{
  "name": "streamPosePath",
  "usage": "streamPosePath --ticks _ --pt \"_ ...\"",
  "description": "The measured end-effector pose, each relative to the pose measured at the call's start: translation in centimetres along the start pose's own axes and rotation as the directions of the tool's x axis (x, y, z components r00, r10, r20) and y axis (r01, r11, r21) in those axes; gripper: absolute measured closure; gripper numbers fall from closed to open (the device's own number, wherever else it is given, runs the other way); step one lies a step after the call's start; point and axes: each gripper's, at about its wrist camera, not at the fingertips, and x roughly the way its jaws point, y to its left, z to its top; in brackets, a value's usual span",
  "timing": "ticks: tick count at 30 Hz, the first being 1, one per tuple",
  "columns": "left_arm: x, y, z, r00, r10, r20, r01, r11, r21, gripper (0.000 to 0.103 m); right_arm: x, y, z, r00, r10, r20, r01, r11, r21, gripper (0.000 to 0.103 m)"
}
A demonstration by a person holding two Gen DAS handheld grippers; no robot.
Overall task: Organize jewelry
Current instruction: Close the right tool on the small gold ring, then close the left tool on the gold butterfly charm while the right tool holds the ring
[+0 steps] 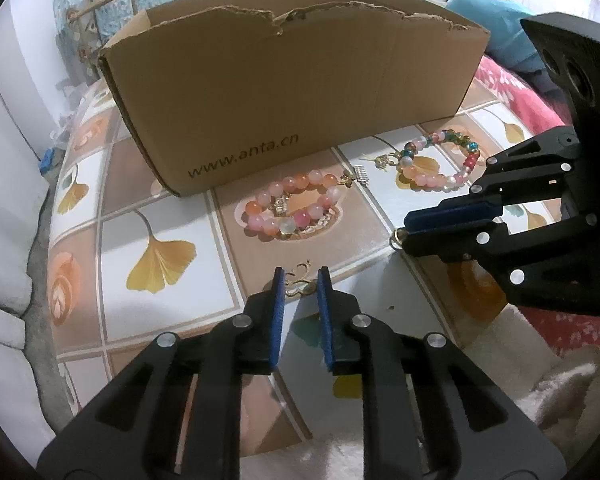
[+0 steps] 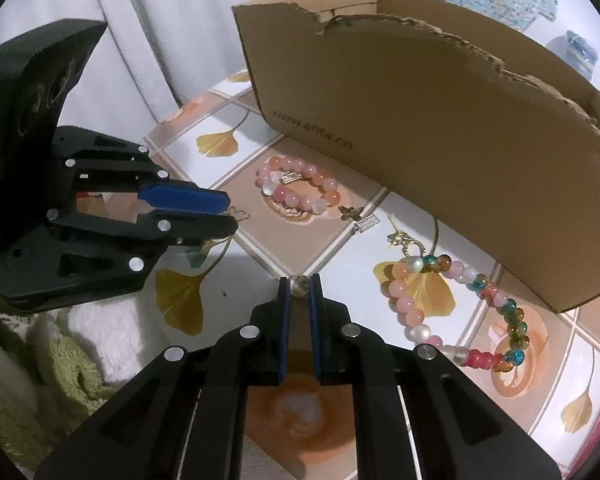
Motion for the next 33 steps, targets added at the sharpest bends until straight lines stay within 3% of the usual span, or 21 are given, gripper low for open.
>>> streamPosePath --ticks 6,12,15,20,33 --pt "-0.2 0.1 -0.1 1.000 -0.012 -0.010 0.012 1.000 0.023 0.081 -0.5 -0.2 -0.2 1.000 0.008 0.017 -0.008 1.000 0.014 0.094" --pt "-0.3 0.6 0.1 0.999 -0.049 -0.014 0.051 0.987 0.153 0.081 -0.7 -0.3 -0.3 1.000 0.013 0.026 -0.013 1.000 0.016 0.094" --pt "0.2 0.8 0.6 0.995 -0.099 -0.026 0.103 0.977 0.185 0.076 -0.8 -0.4 -0.3 0.999 0.016 0.030 -0.017 0.999 0.027 0.094" --pt "0.9 1.2 1.5 0.974 -0.223 -0.034 0.226 0.962 0.154 0.074 -0.5 -0.6 -0.4 1.000 0.018 0.024 -0.019 0.999 0.045 0.094" --pt "-0.1 0.1 -0.2 0.969 -0.226 -0.097 0.240 0.956 0.172 0.069 -0.4 -0.4 -0.1 0.999 0.031 0.032 -0.033 0.998 0.053 0.094"
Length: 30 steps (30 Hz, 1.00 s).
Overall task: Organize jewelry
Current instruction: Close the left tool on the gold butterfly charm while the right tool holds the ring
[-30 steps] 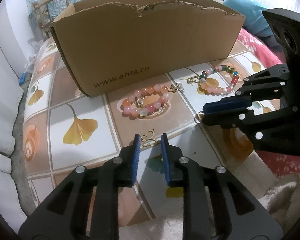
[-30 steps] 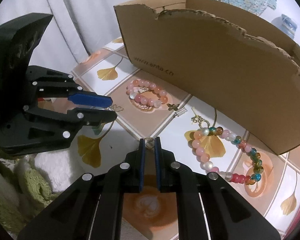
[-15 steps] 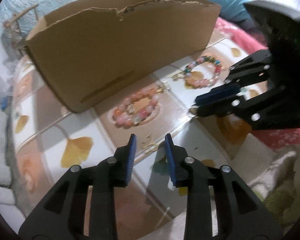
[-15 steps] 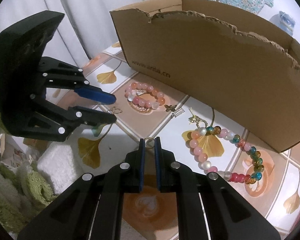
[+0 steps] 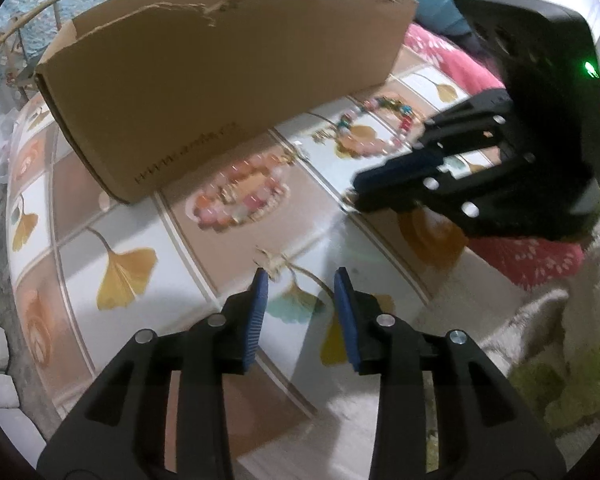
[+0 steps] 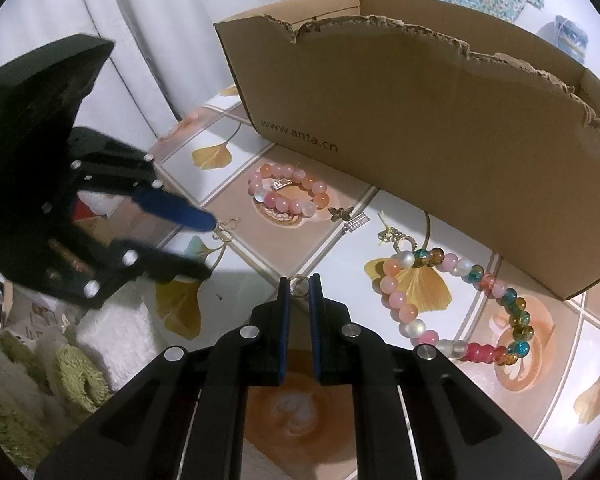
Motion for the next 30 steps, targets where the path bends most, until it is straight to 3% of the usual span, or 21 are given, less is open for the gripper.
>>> streamPosePath --ticks 4,9,12,18,30 --pt "-0.3 -0.4 -0.3 0.999 0.032 0.003 -0.032 0.999 0.002 0.069 -0.2 0.1 0.0 1.000 0.001 0.005 -0.001 1.000 -0.002 0.094" --pt "-0.3 0.0 0.5 0.990 0.140 0.029 -0.139 0.990 -0.023 0.069 -0.3 0.1 0.0 1.000 0.001 0.013 -0.001 1.000 0.005 0.094" --pt "0.6 0.1 0.9 0.983 0.181 0.003 -0.181 0.983 -0.037 0.069 -0.4 0.0 0.0 1.000 0.002 0.013 -0.003 1.000 0.012 0.094" --pt "0.7 0.2 1.2 0.981 0.196 -0.006 -0.196 0.979 -0.065 0.085 -0.5 -0.2 0.2 1.000 0.004 0.018 -0.004 1.000 0.015 0.094" --pt "1.4 -0.7 1.9 0.979 0.201 -0.026 -0.202 0.978 -0.051 0.085 -0.3 -0.2 0.5 1.000 0.005 0.020 -0.005 1.000 0.016 0.094"
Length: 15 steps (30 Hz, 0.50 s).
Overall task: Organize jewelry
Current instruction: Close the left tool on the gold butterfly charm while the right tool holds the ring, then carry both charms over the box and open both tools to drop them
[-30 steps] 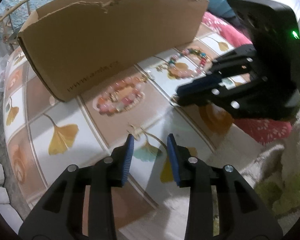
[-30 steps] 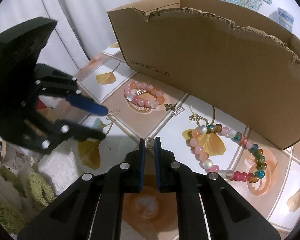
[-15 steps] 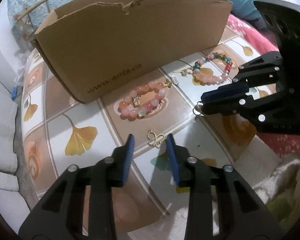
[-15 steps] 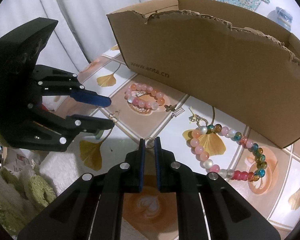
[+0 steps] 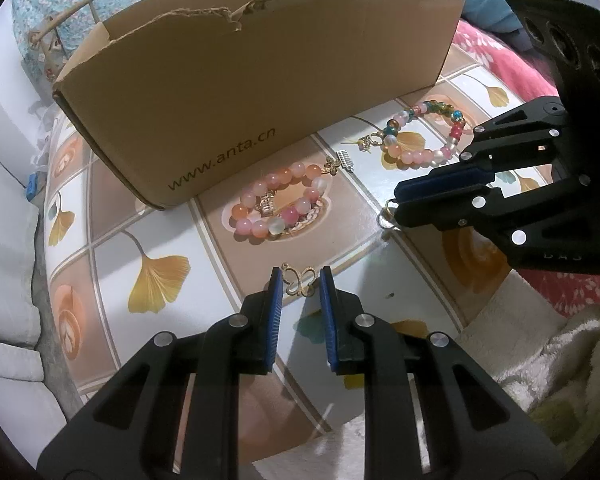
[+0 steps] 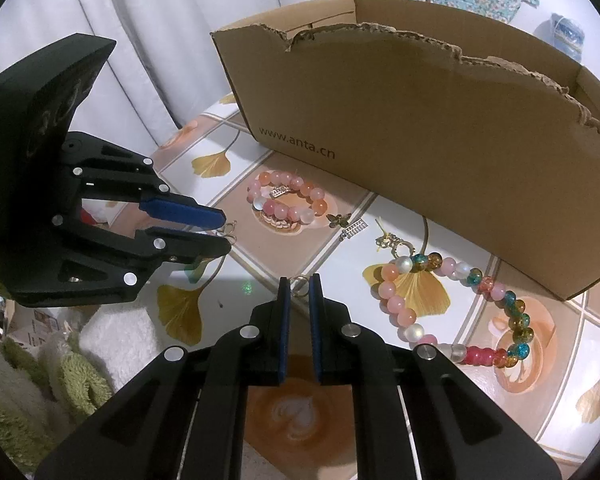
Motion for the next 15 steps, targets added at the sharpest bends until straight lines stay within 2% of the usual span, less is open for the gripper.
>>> streamPosePath --ticks 2,3,15 --pt "-0.18 0.32 -0.21 1.000 -0.001 0.001 0.001 1.000 0.000 0.088 0.00 0.03 0.02 1.000 -0.002 0.001 0.002 1.000 0.001 0.094" --pt "-0.12 0.24 -0.13 1.000 -0.002 0.001 0.002 1.000 0.001 0.093 -0.02 0.05 0.03 1.000 -0.003 0.003 0.003 1.000 0.001 0.094" --pt "-0.60 -0.11 -0.16 0.998 0.038 0.046 -0.039 0.999 0.018 0.093 -0.23 0.08 0.14 1.000 -0.012 0.019 0.012 1.000 0.008 0.094"
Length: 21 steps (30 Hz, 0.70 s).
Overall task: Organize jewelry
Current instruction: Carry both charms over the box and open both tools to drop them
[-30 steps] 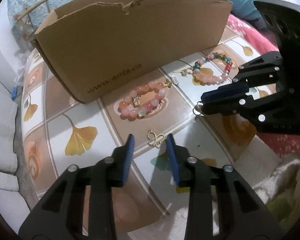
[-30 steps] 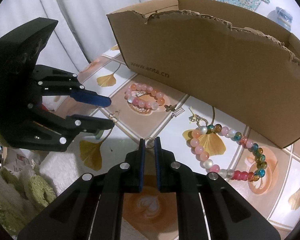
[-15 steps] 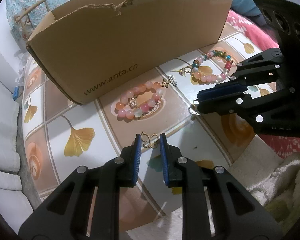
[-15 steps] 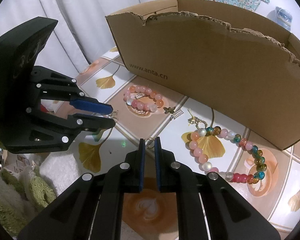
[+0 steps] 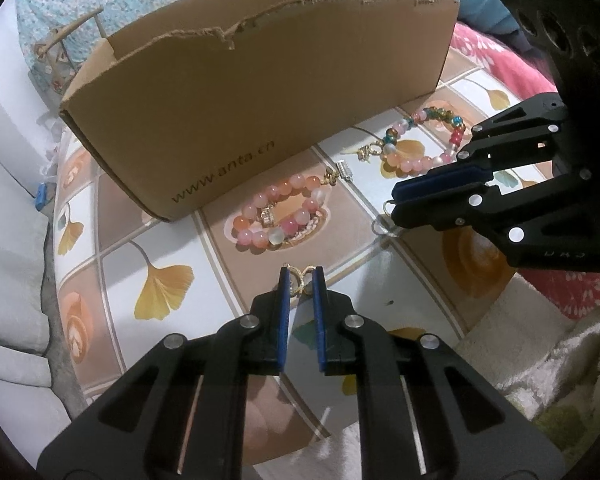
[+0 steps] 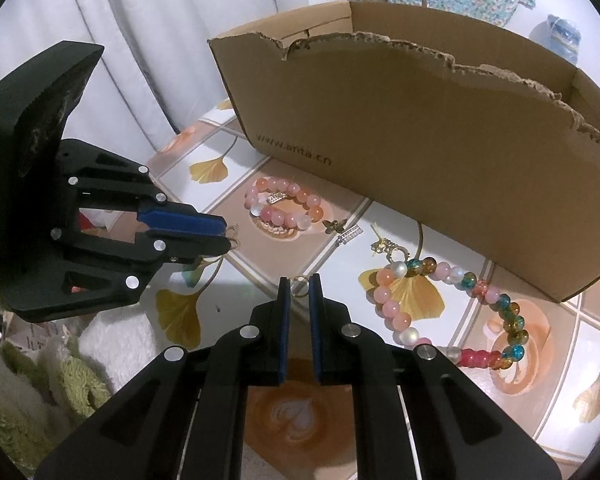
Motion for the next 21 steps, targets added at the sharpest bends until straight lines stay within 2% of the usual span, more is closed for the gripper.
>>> streamPosePath --ticks 8,13,17,21 --pt "-1.7 -0.2 0.1 0.998 0.019 0.052 -0.019 1.000 -0.003 0.093 -1.6 0.6 0.3 0.999 -0.022 0.046 0.023 1.000 -0.003 0.094" --pt "-4.7 -0.4 0.7 0.992 0.011 0.125 -0.008 1.000 -0.027 0.093 -4.1 1.3 1.0 0.993 -0.031 0.113 0.032 0.999 -0.009 0.094" --pt "-8.2 0.5 2.4 0.971 -0.017 0.239 0.030 0.998 -0.051 0.093 -7.4 1.6 2.8 0.977 -0.030 0.211 0.040 0.998 -0.045 0.094" --pt "-11.0 2.5 5.7 0.937 -0.063 0.343 0.091 0.993 -0.068 0.093 -11.2 0.2 6.6 0.947 0.000 0.321 0.019 0.998 -0.056 0.094"
